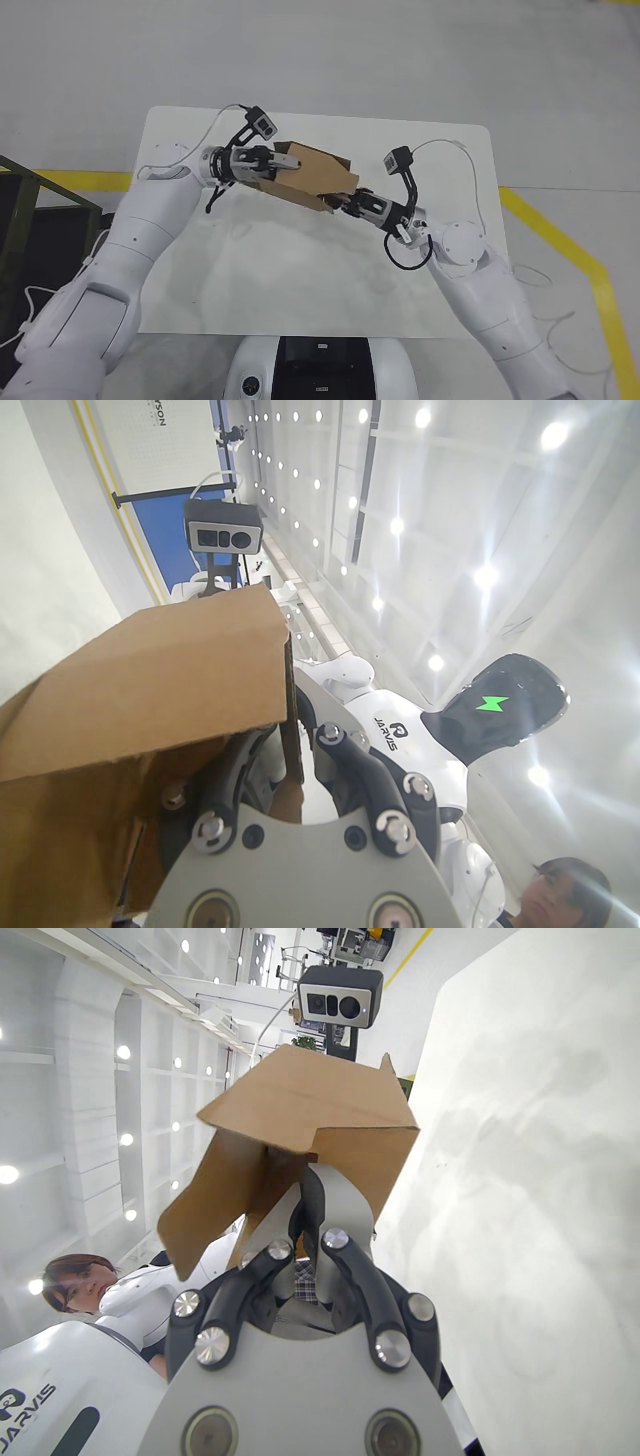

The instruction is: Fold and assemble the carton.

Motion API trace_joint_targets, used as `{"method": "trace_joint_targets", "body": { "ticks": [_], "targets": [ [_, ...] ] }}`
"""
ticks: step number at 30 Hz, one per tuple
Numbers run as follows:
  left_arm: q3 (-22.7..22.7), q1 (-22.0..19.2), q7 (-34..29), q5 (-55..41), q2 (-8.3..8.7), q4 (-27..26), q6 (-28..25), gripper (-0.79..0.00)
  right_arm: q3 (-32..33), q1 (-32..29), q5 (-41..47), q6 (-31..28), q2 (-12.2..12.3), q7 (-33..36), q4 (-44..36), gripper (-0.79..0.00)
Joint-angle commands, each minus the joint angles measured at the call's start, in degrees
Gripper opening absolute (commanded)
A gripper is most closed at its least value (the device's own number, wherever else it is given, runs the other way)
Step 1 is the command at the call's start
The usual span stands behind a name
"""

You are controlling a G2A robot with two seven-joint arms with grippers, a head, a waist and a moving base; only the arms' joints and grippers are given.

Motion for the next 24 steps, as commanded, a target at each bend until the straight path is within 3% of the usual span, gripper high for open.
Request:
{"method": "trace_joint_targets", "body": {
  "ticks": [1, 11, 24],
  "targets": [
    [-0.5, 0.2, 0.0, -0.6, 0.24, -0.1, 0.1, -0.785, 0.9, -0.5, 0.2, -0.2, 0.2, -0.3, -0.3, -0.785],
    [-2.5, 1.1, 0.0, -2.3, 1.09, 0.3, -0.2, -0.785, 3.9, -2.5, 0.8, -0.3, 0.8, -0.3, -2.5, -0.785],
    [-3.3, 1.3, 0.0, -3.4, 0.24, 0.6, -0.3, -0.785, 2.0, -3.0, -0.5, 0.6, 0.6, -0.8, -2.6, -0.785]
  ]
}}
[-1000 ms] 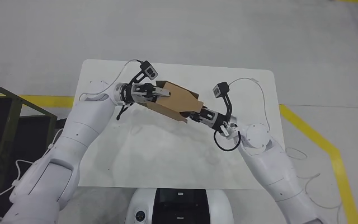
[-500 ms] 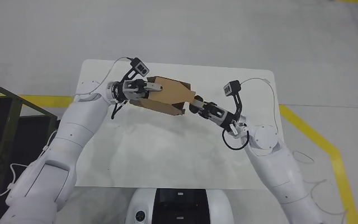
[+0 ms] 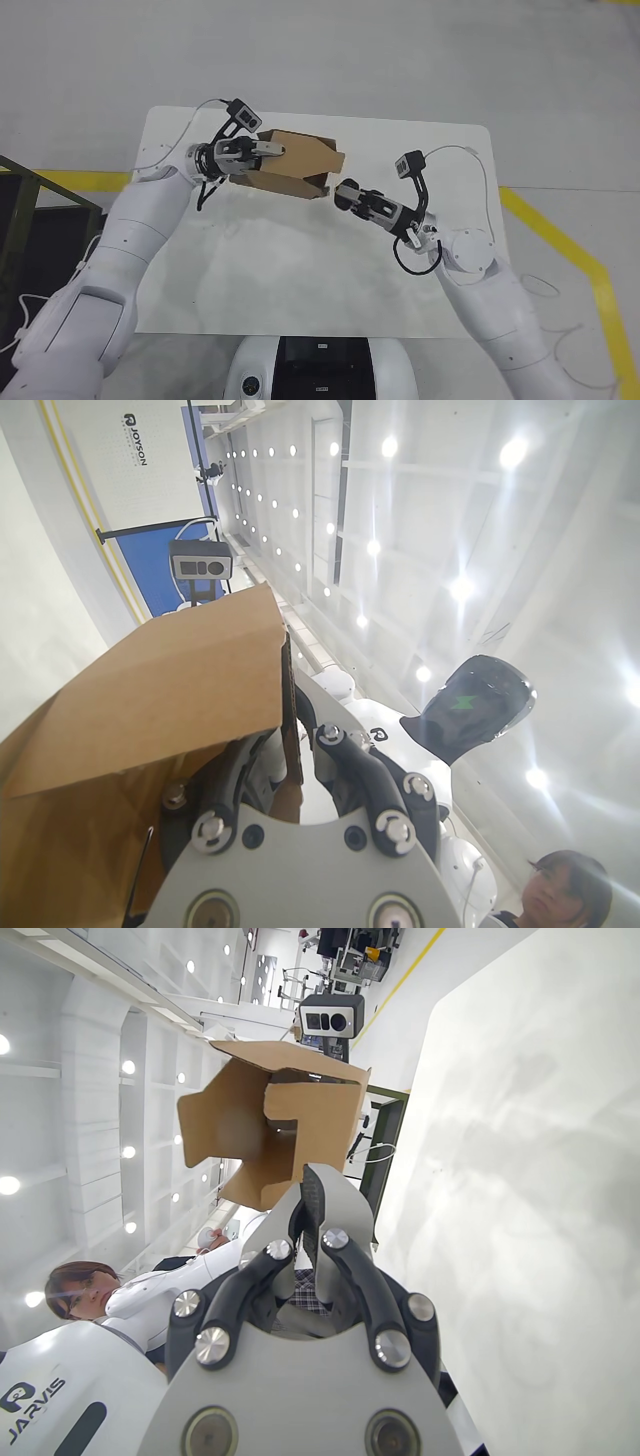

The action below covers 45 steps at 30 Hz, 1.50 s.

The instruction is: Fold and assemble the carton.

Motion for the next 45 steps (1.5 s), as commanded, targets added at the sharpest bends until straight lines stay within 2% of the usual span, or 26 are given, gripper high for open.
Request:
{"method": "trace_joint_targets", "body": {
  "ticks": [1, 21, 36, 45],
  "targets": [
    [0.5, 0.1, 0.0, 0.1, -0.27, -0.5, 0.1, -0.785, -0.5, 0.4, 0.0, 0.1, -0.1, -0.3, 0.0, -0.785],
    [3.7, -1.1, 0.0, 1.2, -1.67, -0.4, 0.8, -0.785, -3.1, 3.6, -0.4, 0.5, -0.9, -0.5, 1.8, -0.785],
    [5.3, -2.1, 0.0, 2.4, -1.13, -0.8, 2.3, -0.785, -2.1, 4.3, -0.4, 0.7, -0.9, -0.4, 2.4, -0.785],
    [6.5, -2.2, 0.0, 1.5, -0.97, -1.5, 2.2, -0.785, -3.8, 4.2, -1.4, 1.2, -1.2, -0.4, 2.1, -0.785]
  ]
}}
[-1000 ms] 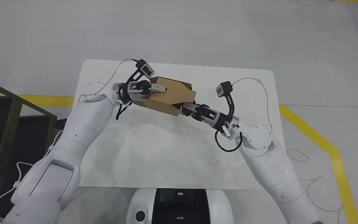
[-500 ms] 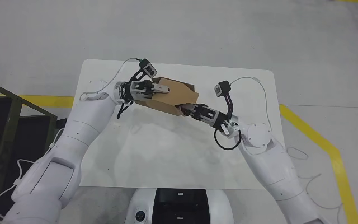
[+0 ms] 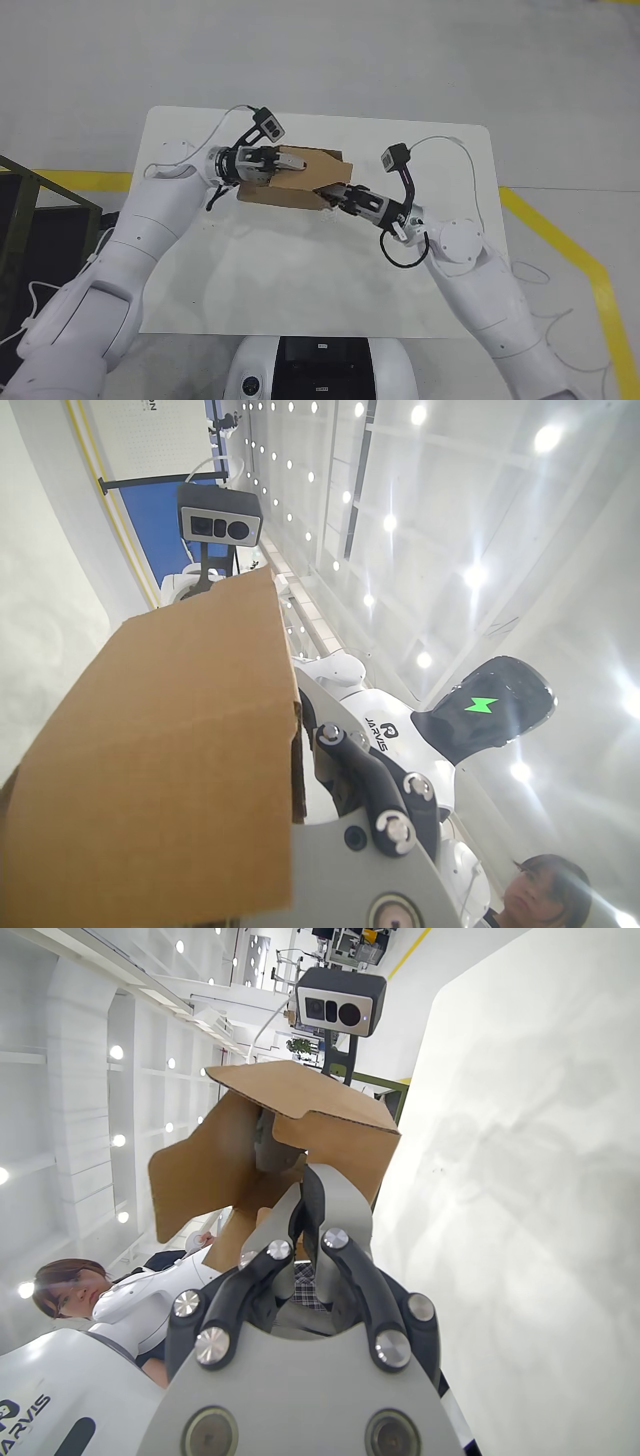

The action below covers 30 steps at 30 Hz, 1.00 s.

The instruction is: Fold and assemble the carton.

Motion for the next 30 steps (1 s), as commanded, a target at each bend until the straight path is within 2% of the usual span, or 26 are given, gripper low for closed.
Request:
{"method": "trace_joint_targets", "body": {
  "ticks": [1, 13, 30],
  "targets": [
    [0.4, -0.1, 0.0, -0.3, -0.02, -0.1, 0.0, -0.785, -0.3, 0.0, -0.4, 0.1, -0.1, 0.0, -0.1, -0.785],
    [1.7, -0.7, 0.0, -1.1, 0.15, -0.1, -0.5, -0.785, -1.1, -0.2, -2.0, 0.2, -0.2, -0.4, -0.5, -0.785],
    [0.2, -0.6, 0.0, -2.3, 1.55, 1.9, -1.8, -0.785, 4.4, -2.7, -1.4, -0.6, 0.9, -0.8, -2.9, -0.785]
  ]
}}
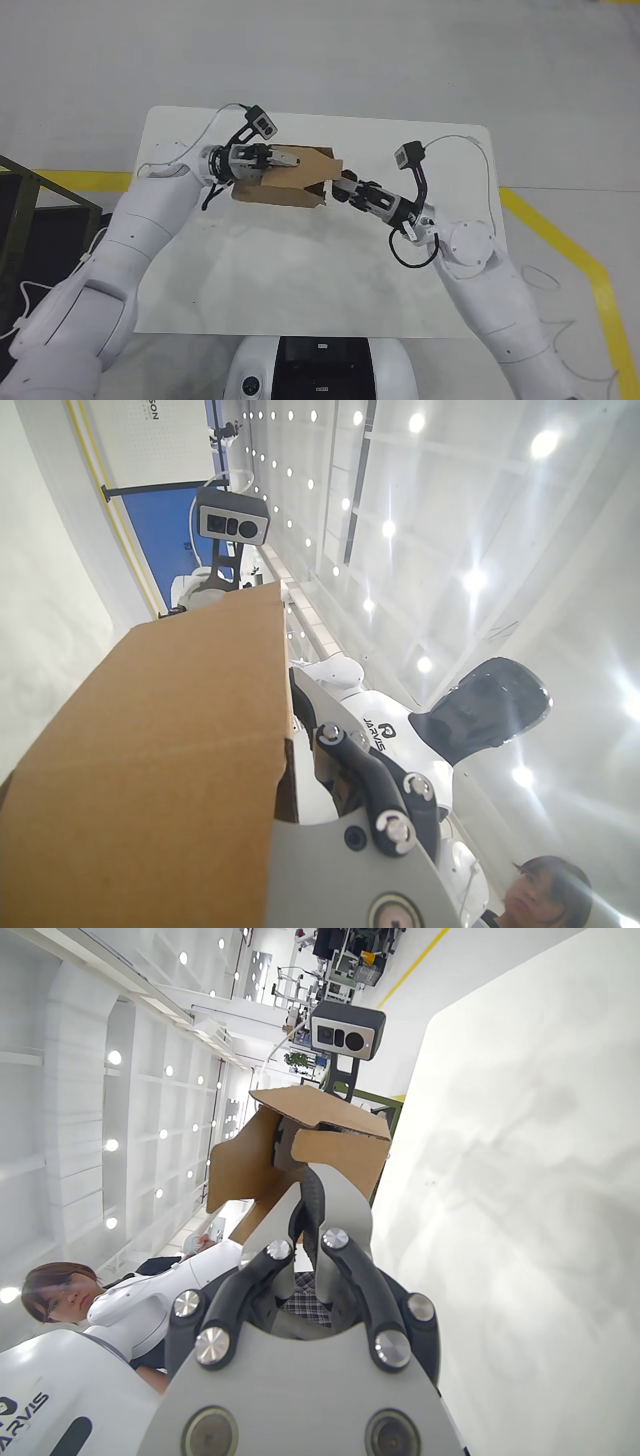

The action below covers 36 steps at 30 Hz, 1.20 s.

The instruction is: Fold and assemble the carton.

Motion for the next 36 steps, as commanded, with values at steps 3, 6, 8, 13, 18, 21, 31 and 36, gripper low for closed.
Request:
{"method": "trace_joint_targets", "body": {
  "ticks": [3, 6, 8, 13, 18, 21, 31, 36],
  "targets": [
    [-1.1, 0.0, 0.0, -0.5, 0.16, 1.0, -0.7, -0.785, 0.8, -1.2, 0.1, -0.1, 0.2, 0.3, -1.3, -0.785],
    [-1.7, 0.0, 0.0, -0.3, 0.06, 1.6, -0.7, -0.785, 0.5, -1.8, 0.2, -0.1, 0.3, 1.4, -2.5, -0.785],
    [-2.0, 0.0, 0.0, 0.1, -0.10, 1.9, -0.8, -0.785, 0.2, -2.1, 0.4, 0.0, 0.3, 1.7, -3.2, -0.785],
    [-2.7, 0.0, 0.6, 0.5, -0.66, 2.4, -1.3, -0.785, -0.3, -2.6, -0.2, -0.3, 0.3, 1.2, -4.4, -0.597],
    [-3.4, 0.1, 0.7, 0.9, -1.14, 2.6, -1.4, -0.785, 0.2, -3.0, -2.0, -2.3, 0.4, -0.2, -4.8, -0.339],
    [-3.7, 0.1, 0.4, 1.5, -1.37, 2.8, -1.2, -0.785, 0.9, -3.0, -1.8, -2.1, 0.5, -0.3, -5.2, -0.342],
    [-3.0, -0.4, 0.0, 2.6, -1.61, 0.5, 1.3, -0.785, 4.1, -4.2, -1.8, -0.8, 1.2, 0.5, -7.3, -0.394],
    [-2.4, -0.5, 0.0, 0.5, -1.34, -0.8, 2.4, -0.785, 4.7, -4.2, -1.9, 0.7, 1.4, 0.1, -5.6, -0.348]
  ]
}}
